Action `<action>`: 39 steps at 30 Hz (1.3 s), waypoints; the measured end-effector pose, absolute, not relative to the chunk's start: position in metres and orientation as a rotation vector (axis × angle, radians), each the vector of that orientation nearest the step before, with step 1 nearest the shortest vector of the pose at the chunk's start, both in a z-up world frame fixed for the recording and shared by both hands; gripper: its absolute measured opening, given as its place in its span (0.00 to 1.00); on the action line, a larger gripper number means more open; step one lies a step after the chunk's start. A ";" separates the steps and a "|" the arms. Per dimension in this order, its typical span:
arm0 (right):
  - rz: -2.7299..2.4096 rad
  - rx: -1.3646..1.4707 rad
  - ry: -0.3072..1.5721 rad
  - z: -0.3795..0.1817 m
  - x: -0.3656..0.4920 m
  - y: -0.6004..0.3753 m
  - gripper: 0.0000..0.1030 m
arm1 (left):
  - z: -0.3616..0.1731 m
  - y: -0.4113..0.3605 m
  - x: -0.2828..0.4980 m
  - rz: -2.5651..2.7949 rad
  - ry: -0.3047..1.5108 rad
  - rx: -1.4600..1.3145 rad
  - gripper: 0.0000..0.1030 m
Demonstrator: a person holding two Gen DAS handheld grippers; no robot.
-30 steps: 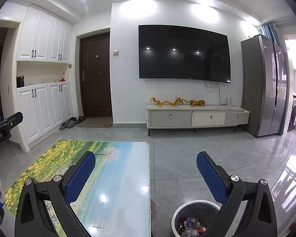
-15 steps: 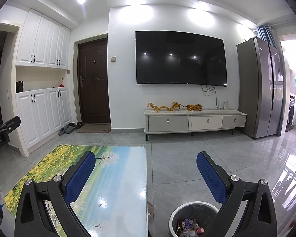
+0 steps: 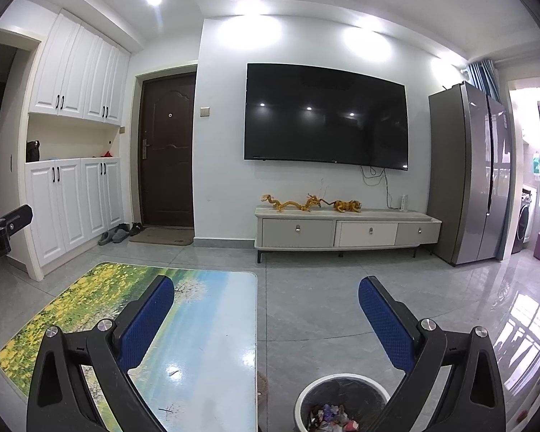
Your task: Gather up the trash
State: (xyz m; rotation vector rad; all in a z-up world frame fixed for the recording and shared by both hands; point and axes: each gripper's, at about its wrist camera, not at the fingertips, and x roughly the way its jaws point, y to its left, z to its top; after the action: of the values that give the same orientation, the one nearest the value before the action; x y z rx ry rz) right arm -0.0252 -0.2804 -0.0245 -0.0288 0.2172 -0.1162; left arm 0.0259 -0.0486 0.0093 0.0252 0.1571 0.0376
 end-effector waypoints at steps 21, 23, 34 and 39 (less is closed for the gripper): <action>-0.141 -0.037 0.207 -0.024 -0.033 -0.288 1.00 | 0.004 -0.056 0.021 -0.001 0.169 0.059 1.00; -0.145 -0.035 0.209 -0.025 -0.033 -0.288 1.00 | 0.003 -0.056 0.020 -0.004 0.172 0.064 1.00; -0.177 -0.047 0.206 -0.024 -0.036 -0.289 1.00 | 0.003 -0.056 0.019 -0.018 0.181 0.056 1.00; -0.200 -0.073 0.196 -0.023 -0.038 -0.287 1.00 | 0.003 -0.056 0.017 -0.030 0.179 0.057 1.00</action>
State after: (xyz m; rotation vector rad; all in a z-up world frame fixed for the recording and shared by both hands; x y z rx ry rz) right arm -0.0378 -0.2874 -0.0235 -0.0730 0.1960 -0.2004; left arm 0.0169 -0.0560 0.0035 0.0570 0.1794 -0.0302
